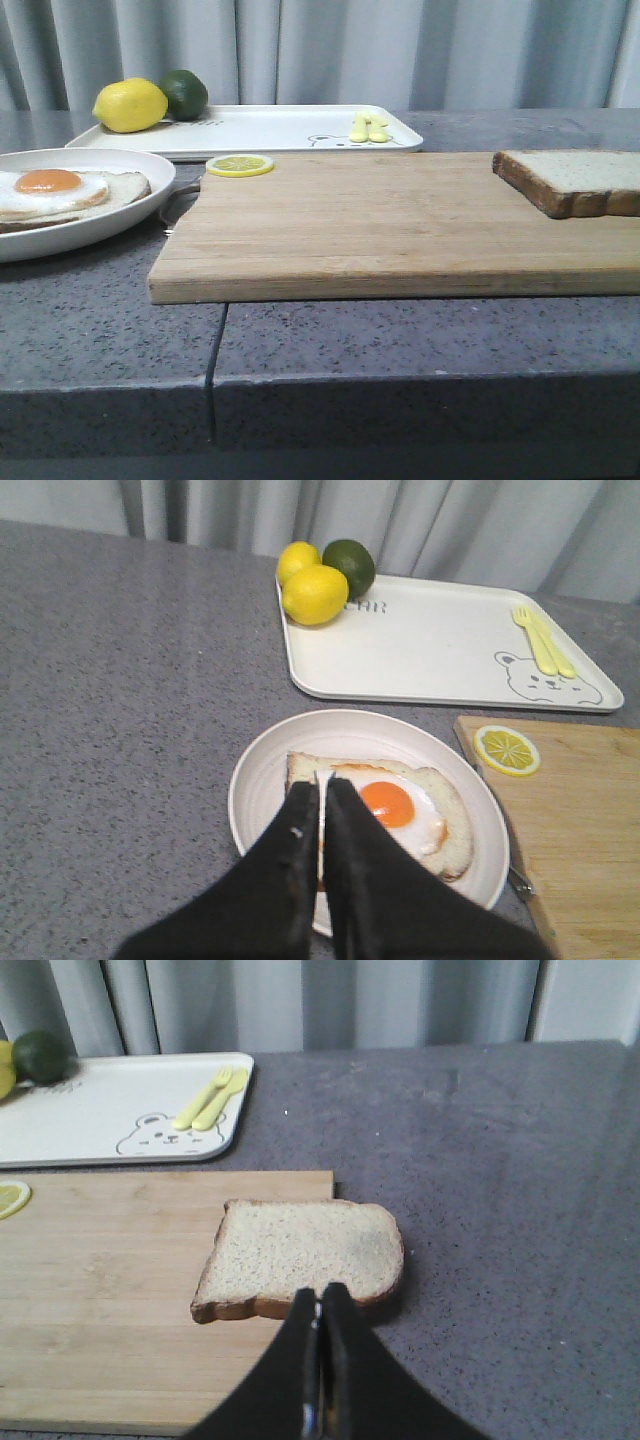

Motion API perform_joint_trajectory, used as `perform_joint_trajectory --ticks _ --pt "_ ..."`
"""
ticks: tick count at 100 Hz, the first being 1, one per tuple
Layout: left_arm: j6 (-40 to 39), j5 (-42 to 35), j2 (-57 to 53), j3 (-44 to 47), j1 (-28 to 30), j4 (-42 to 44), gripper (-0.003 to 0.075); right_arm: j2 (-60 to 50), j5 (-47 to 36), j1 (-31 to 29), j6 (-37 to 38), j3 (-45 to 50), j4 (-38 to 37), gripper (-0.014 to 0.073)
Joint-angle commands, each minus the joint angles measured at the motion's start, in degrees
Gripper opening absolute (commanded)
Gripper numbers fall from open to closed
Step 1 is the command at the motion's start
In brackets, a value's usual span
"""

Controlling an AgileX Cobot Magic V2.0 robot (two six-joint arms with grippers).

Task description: Place bread and move sandwich to tray

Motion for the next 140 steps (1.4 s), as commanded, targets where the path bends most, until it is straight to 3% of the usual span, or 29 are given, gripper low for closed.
perform_joint_trajectory --ticks 1,41,50,64,79,88,140 --pt "-0.4 0.26 5.05 -5.89 -0.12 -3.61 -0.0019 4.86 0.12 -0.34 0.09 -5.34 0.29 -0.0067" --pt "-0.04 3.46 14.1 -9.12 -0.12 -5.64 -0.0017 12.18 0.44 -0.34 0.09 -7.42 1.67 -0.0064" --pt "0.75 2.93 14.1 -9.12 -0.12 -5.64 0.0005 12.18 0.44 -0.34 0.09 -7.42 1.73 -0.0029" --pt "3.31 2.9 14.1 -9.12 -0.12 -5.75 0.0164 12.18 0.06 -0.34 0.09 -7.42 1.73 0.0186" --pt "3.35 3.33 14.1 -9.12 -0.12 -5.75 0.045 12.18 -0.88 -0.34 0.09 -7.42 1.73 0.0512" --pt "3.35 3.49 14.1 -9.12 -0.12 -5.75 0.0574 12.18 -1.45 -0.34 0.09 -7.42 1.73 0.0598" --pt "3.35 3.47 14.1 -9.12 -0.12 -5.75 0.0597 12.18 -1.84 -0.34 0.09 -7.42 1.78 0.0603"
